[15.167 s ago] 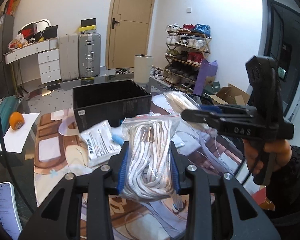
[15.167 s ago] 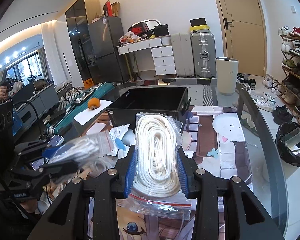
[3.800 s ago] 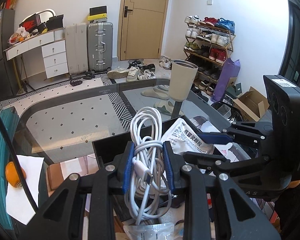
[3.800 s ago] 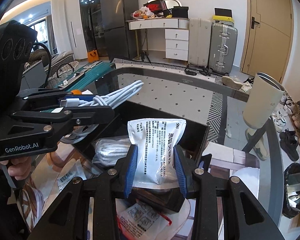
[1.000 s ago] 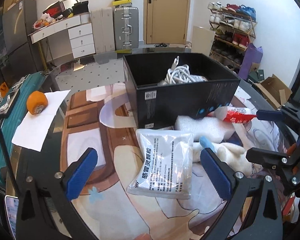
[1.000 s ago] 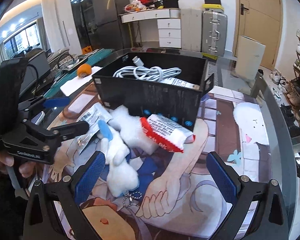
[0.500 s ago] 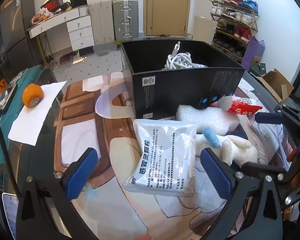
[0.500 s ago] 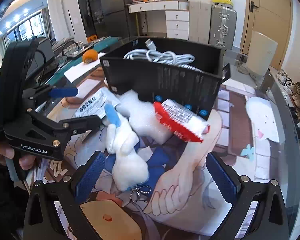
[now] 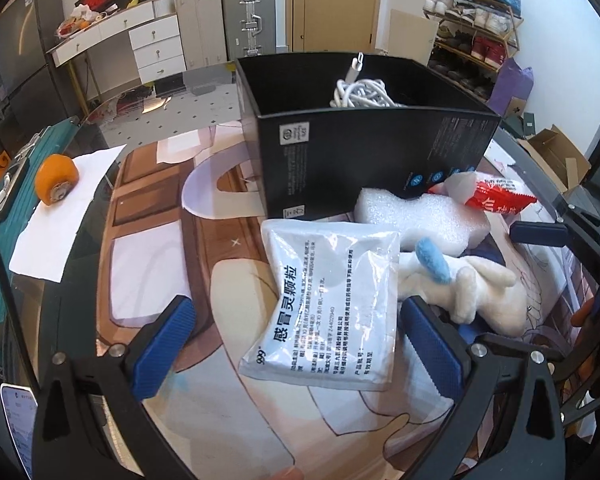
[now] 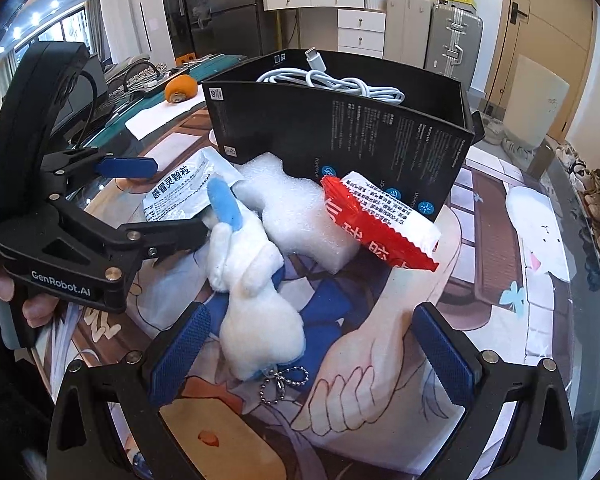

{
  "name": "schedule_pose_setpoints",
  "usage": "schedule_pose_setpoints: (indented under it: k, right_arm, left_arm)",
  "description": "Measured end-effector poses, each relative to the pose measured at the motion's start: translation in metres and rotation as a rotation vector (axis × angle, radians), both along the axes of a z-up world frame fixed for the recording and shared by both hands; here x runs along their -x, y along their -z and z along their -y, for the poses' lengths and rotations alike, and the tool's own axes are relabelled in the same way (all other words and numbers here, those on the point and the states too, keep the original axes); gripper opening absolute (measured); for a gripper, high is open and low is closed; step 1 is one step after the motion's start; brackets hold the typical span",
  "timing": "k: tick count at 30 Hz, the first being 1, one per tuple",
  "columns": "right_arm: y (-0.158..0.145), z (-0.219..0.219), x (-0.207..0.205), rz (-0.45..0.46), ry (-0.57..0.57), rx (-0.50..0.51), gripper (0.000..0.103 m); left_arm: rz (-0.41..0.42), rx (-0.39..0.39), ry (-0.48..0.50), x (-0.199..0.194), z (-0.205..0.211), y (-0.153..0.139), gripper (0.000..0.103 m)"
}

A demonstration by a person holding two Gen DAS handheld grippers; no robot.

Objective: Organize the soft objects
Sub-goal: 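Move the left gripper to the white sachet while the right gripper approaches the plush bunny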

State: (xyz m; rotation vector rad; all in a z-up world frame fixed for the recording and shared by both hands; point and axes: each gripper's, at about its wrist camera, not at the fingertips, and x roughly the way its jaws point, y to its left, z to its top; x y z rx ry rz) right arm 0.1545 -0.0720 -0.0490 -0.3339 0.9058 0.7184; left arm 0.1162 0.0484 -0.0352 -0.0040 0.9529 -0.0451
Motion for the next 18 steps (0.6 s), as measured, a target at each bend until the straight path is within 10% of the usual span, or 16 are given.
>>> schedule_pose_setpoints:
  k: [13, 18]
  right_arm:
    - [-0.002, -0.004, 0.006, -0.01, -0.036, -0.03, 0.102]
    - [-0.002, -0.016, 0.01, 0.002, -0.063, -0.025, 0.09]
  left_arm:
    - [-0.003, -0.008, -0.032, 0.003, -0.006, 0.001, 0.101]
    - [0.022, -0.003, -0.022, 0.011, -0.008, -0.002, 0.081]
